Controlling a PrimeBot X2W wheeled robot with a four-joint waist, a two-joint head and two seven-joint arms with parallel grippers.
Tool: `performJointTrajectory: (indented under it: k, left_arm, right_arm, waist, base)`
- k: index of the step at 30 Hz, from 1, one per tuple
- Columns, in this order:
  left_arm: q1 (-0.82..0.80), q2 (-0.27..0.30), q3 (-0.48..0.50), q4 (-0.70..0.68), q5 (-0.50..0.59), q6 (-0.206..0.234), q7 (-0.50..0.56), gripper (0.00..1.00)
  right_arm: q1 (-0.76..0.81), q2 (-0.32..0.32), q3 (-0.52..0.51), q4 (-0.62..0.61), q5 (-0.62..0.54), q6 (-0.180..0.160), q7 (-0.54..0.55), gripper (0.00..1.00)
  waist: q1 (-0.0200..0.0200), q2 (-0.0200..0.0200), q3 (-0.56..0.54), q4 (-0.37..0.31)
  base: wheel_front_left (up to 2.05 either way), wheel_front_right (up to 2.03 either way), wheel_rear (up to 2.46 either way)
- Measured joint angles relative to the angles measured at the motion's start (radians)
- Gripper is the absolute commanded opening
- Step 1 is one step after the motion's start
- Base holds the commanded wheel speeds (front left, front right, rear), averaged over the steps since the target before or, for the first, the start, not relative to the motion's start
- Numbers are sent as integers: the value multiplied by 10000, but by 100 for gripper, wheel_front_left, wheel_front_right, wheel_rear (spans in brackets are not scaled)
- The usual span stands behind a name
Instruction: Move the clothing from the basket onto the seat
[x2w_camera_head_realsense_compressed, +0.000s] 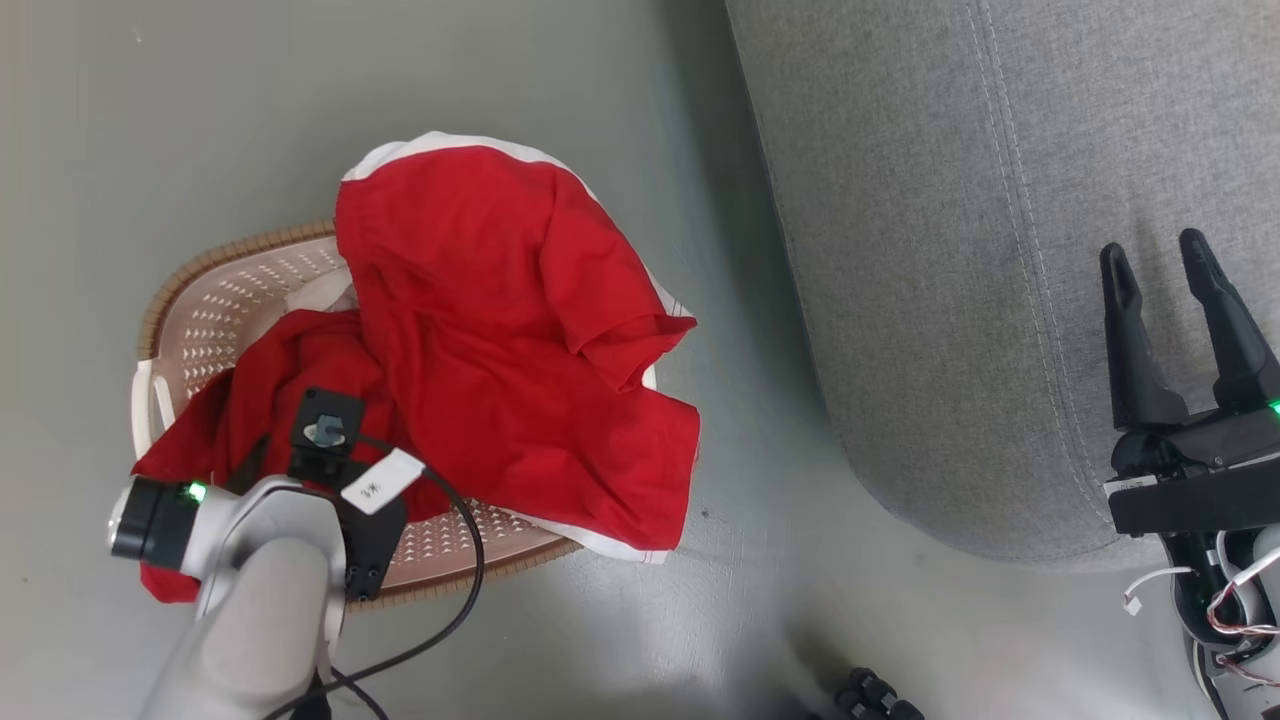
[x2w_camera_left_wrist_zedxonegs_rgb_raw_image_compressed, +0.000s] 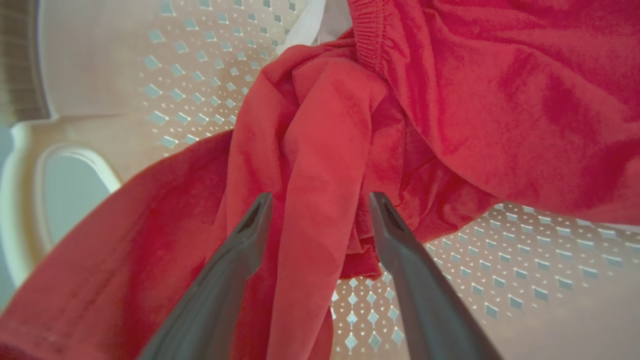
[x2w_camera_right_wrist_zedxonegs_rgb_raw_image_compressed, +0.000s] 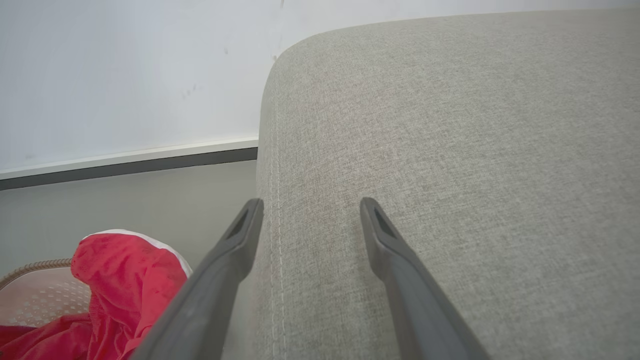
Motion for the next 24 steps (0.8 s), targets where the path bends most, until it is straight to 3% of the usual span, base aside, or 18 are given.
performJointTrajectory:
  k: [14,16,24]
  left_arm:
    - [-477,232,-424,667,633,0,915,98]
    - [-559,230,-430,717,633,0,1018,1]
    - [-584,54,-69,786,153,-104,709,0]
  right_arm:
    - [-174,-272,690,-69,500,6,0,100]
    - [-178,-307,708,-71,564,6,0,100]
    - [-302,-324,798,17,688,6,0,100]
  waist:
    - [0,0,235,-91]
    - [0,0,250,-89]
    - [0,-1,129,-80]
  base:
    - [0,0,0]
    - [0,0,0]
    - [0,0,0]
